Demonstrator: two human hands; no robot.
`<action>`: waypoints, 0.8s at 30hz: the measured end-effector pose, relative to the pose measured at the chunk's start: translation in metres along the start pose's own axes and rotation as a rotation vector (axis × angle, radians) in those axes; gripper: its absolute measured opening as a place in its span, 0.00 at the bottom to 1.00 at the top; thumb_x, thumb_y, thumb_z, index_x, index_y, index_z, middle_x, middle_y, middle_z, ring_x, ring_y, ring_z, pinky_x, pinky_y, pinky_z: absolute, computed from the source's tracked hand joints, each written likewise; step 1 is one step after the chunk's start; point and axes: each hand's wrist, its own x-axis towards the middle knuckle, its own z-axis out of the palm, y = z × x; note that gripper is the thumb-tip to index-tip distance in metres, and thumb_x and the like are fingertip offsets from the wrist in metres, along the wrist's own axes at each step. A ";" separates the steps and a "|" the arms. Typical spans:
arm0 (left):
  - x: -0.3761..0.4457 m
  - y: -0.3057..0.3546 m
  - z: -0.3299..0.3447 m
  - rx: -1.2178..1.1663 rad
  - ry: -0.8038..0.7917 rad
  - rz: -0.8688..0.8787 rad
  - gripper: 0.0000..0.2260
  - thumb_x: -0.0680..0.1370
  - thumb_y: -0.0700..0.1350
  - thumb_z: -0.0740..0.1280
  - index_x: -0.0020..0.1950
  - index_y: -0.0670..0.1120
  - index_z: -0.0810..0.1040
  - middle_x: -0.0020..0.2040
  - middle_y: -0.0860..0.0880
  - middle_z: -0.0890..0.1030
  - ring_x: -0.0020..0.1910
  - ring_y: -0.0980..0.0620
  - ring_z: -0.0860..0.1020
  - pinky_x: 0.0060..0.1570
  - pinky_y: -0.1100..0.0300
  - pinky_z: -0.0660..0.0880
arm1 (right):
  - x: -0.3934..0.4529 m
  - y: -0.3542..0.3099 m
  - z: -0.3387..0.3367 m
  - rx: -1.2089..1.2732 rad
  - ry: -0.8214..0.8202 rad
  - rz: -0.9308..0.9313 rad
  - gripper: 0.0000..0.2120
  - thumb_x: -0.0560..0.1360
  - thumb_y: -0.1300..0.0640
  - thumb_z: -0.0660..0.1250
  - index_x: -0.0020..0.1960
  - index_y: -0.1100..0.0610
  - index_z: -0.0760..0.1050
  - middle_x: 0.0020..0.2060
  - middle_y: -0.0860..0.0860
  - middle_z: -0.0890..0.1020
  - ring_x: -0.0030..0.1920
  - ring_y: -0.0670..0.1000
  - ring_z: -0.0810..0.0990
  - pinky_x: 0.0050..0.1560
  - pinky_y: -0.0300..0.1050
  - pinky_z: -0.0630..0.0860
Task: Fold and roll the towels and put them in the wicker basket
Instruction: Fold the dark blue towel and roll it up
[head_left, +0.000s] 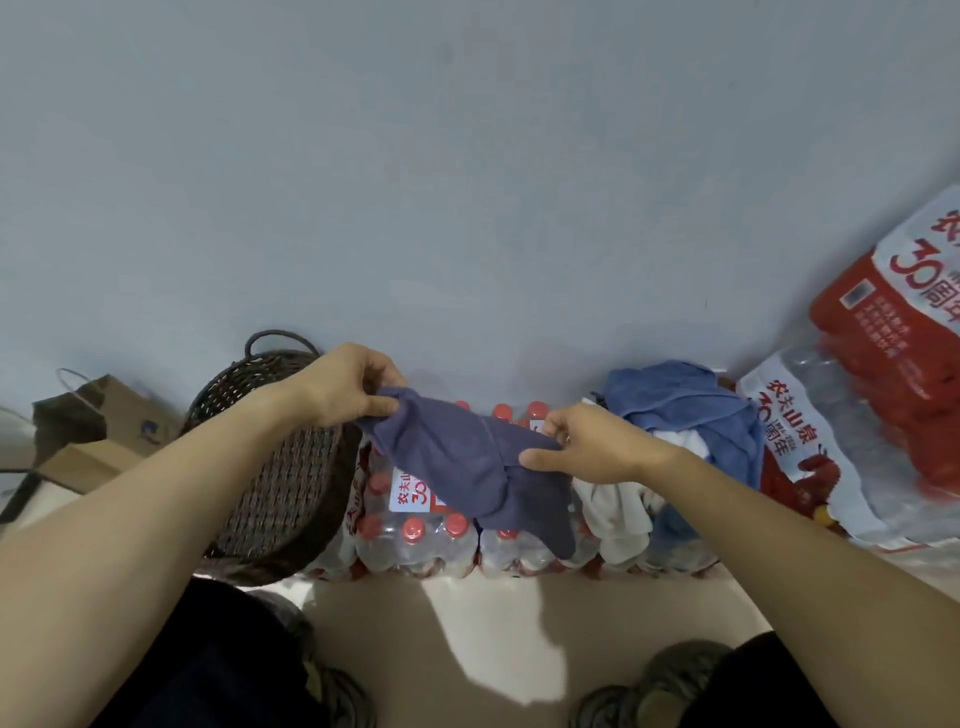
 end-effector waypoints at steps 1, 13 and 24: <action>0.000 -0.002 -0.002 -0.002 -0.006 -0.022 0.07 0.73 0.35 0.73 0.50 0.41 0.82 0.45 0.42 0.85 0.48 0.40 0.83 0.52 0.46 0.80 | 0.000 0.001 -0.003 -0.038 -0.001 0.024 0.20 0.73 0.40 0.71 0.39 0.57 0.74 0.30 0.47 0.74 0.31 0.47 0.72 0.33 0.42 0.68; 0.000 0.005 -0.002 -0.030 0.033 -0.101 0.07 0.79 0.40 0.66 0.44 0.36 0.78 0.37 0.45 0.78 0.37 0.50 0.74 0.41 0.57 0.71 | 0.011 -0.008 -0.019 -0.321 -0.164 0.194 0.14 0.65 0.52 0.77 0.42 0.61 0.79 0.35 0.54 0.80 0.34 0.54 0.76 0.33 0.42 0.72; -0.003 0.037 0.017 -0.645 -0.140 0.114 0.14 0.68 0.37 0.74 0.53 0.37 0.79 0.49 0.38 0.83 0.47 0.48 0.82 0.50 0.58 0.79 | 0.030 -0.053 0.020 0.670 0.173 -0.232 0.10 0.73 0.52 0.75 0.51 0.53 0.78 0.47 0.51 0.84 0.50 0.53 0.83 0.53 0.49 0.80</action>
